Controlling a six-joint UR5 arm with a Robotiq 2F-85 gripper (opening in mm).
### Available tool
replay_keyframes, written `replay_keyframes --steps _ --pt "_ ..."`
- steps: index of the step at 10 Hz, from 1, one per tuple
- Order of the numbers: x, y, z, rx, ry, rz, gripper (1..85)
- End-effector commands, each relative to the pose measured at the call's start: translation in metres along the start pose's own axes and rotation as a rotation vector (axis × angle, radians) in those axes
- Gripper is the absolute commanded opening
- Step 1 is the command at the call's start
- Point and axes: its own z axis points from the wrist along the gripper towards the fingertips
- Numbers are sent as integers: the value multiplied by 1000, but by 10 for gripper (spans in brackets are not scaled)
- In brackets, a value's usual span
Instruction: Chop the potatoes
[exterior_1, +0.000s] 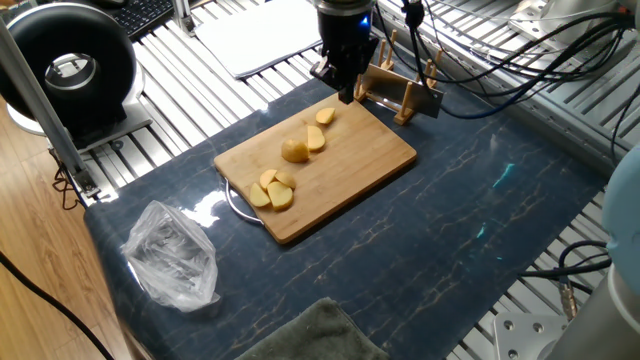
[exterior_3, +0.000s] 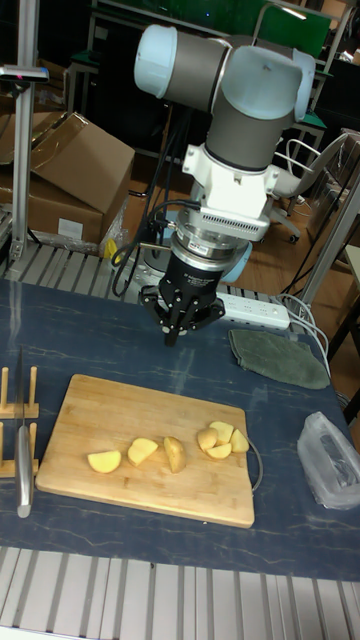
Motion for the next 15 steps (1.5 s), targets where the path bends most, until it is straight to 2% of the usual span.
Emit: replay_keyframes --steps 1,3,4,5,6,7,9,12,13,15 --pt "-2 -19 -19 -19 16 -47 10" --pt "-14 -43 -33 -32 -8 -106 10" --pt "-17 -58 -37 -23 -8 -142 10" --pt "-19 -64 -37 -33 -8 -156 10" --pt "-18 -68 -39 -30 -11 -165 10" --pt "-20 -74 -41 -4 -22 -185 10" --pt "-29 -67 -48 3 -41 -175 10" --pt "-36 -43 -55 -52 -61 -142 10" --pt "-41 -41 -57 -46 -72 -143 10" --pt "-43 -41 -69 -3 -72 -131 10"
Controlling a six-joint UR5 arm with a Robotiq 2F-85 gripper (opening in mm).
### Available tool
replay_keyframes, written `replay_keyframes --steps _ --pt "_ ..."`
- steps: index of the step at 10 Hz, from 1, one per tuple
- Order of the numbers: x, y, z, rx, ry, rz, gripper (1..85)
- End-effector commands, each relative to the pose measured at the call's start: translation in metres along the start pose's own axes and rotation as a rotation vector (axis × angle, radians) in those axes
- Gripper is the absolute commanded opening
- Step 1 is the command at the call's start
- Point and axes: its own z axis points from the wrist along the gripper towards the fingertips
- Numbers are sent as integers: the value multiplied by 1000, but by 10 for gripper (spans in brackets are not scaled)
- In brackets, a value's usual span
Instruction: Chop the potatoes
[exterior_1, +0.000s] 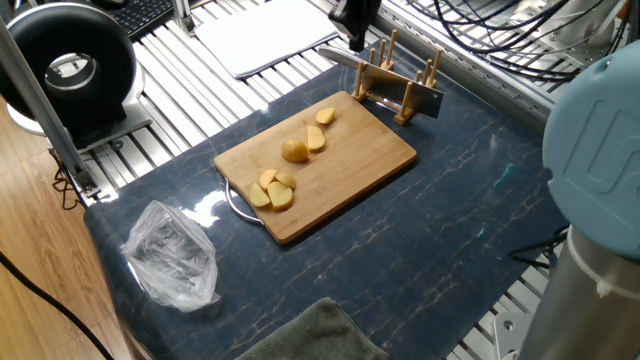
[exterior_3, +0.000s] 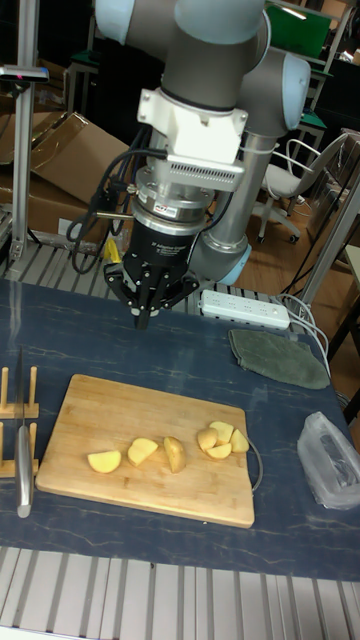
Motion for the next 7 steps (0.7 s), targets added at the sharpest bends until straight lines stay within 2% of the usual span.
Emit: replay_keyframes --steps 1,5,7 --pt "-8 7 -15 24 -8 22 10" --pt "-6 20 -16 -19 -2 25 10" --pt "-4 19 -18 5 2 22 10"
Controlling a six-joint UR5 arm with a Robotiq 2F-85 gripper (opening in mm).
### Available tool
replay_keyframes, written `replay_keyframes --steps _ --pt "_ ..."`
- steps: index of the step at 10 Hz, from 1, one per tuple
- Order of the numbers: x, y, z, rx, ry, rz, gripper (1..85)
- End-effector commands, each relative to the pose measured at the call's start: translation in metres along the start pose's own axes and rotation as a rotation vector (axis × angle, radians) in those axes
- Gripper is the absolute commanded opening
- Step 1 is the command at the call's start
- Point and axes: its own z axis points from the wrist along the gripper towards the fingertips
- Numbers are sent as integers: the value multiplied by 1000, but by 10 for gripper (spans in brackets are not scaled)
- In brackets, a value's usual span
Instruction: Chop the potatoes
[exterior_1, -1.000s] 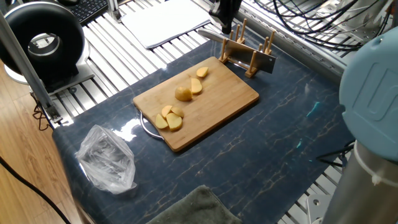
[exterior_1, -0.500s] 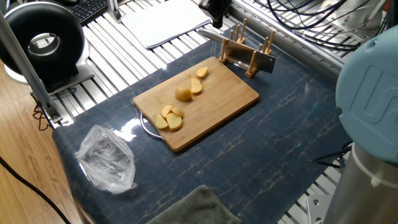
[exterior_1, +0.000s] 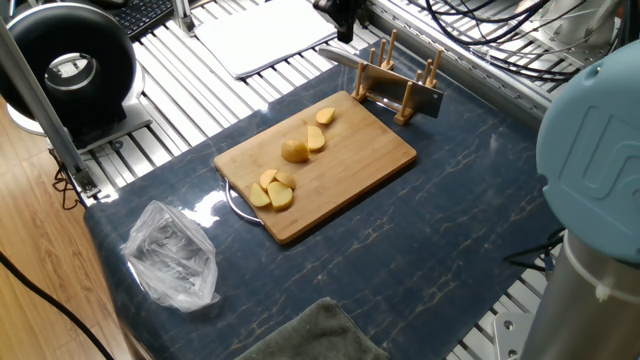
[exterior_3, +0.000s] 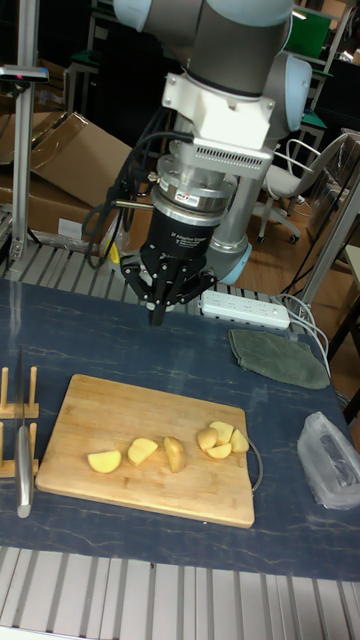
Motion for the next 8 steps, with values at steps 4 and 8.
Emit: replay_keyframes --steps 4,8 --pt "2 9 -3 18 5 6 10" --pt "1 19 -8 15 2 -26 10"
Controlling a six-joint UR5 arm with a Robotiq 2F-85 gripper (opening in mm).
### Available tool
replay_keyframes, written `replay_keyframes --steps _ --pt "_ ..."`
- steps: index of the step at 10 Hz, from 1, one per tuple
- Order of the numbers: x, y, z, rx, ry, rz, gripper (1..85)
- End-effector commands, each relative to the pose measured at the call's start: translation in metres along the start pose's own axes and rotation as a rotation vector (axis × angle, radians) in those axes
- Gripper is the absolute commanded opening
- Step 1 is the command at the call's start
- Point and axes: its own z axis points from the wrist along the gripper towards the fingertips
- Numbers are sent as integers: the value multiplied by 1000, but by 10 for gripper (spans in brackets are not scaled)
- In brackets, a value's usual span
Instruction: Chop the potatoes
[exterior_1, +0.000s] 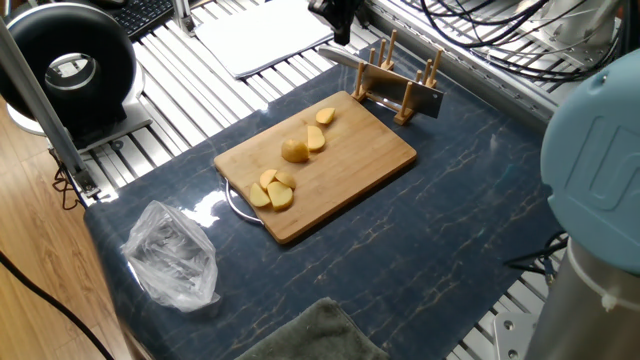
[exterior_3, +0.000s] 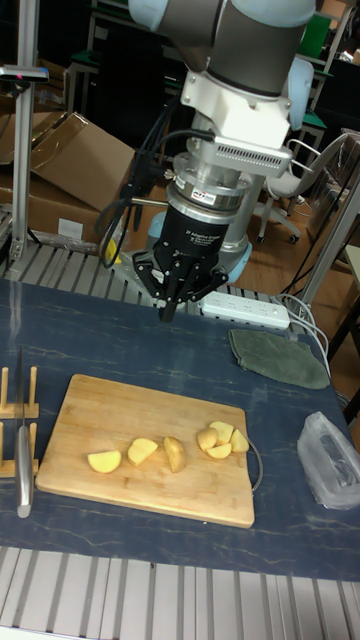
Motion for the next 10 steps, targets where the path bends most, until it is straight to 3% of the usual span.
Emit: replay_keyframes --steps 1,3,4,5,6,8,9,10 --pt "-1 4 -3 1 -6 -13 10" --pt "-6 1 -3 13 -24 -32 10" --pt "-3 -5 -3 37 -12 -35 10" --pt "-13 -6 -4 41 -52 -7 10" --pt "-24 -1 -5 20 -95 41 10" --pt "-21 -4 -4 31 -86 63 10" --pt "-21 0 -4 16 -82 72 10" --pt "-22 10 -4 -23 -84 75 10"
